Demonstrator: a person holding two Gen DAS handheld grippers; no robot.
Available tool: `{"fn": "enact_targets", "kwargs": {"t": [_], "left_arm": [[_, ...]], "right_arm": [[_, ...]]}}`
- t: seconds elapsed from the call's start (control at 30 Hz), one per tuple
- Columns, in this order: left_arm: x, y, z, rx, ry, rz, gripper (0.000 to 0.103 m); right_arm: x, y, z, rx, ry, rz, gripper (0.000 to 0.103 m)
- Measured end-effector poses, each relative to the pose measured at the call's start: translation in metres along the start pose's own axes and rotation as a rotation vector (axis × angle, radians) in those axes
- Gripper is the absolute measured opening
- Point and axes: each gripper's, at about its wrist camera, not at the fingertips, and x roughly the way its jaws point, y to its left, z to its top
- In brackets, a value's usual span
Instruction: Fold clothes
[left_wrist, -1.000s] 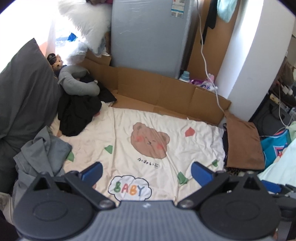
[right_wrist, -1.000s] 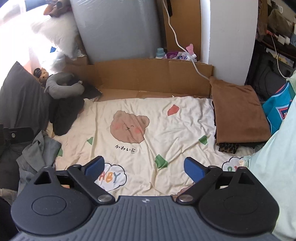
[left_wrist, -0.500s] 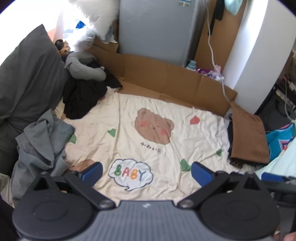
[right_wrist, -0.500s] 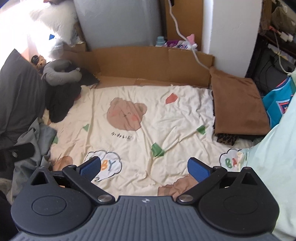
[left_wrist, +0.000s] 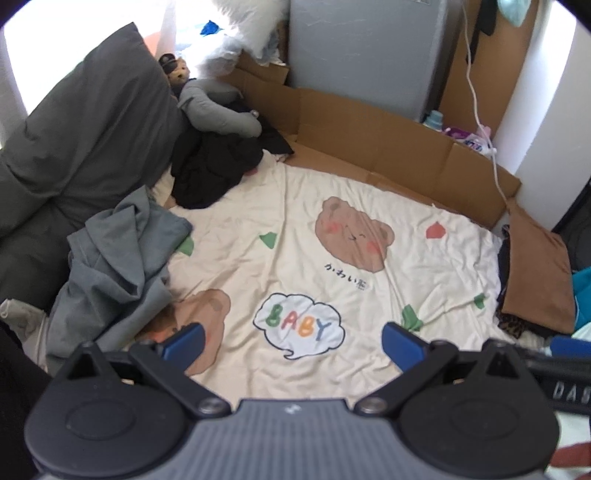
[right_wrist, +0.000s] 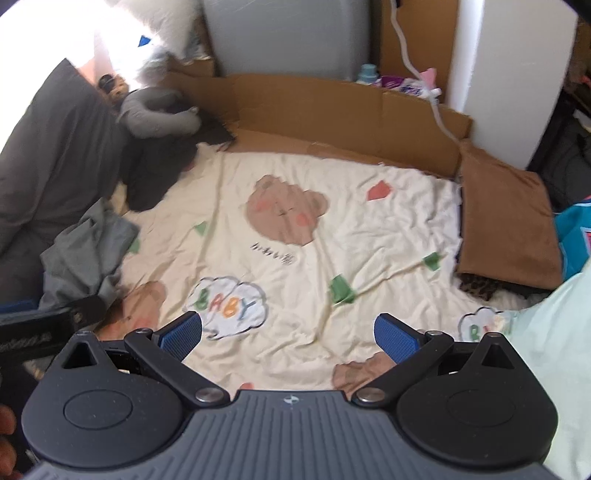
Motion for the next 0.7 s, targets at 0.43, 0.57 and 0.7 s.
{"fn": "enact_targets", "kwargs": {"t": [0.43, 0.57, 0.7], "left_arm": [[-0.003, -0.006, -0.008, -0.006, 0.015, 0.035, 0.103], [0.0, -0.007, -0.012, -0.016, 0.025, 0.034, 0.103], [0.001, -0.009, -0.015, -0.008, 0.028, 0.032, 0.103]], "right_arm": [[-0.001, 0.007, -0.003, -0.057, 0.013, 0.022, 0.103], [0.002, 0.005, -0.005, -0.046, 0.028, 0.026, 0.103], [0.001, 0.004, -0.006, -0.054, 0.025, 0.013, 0.103]]}}
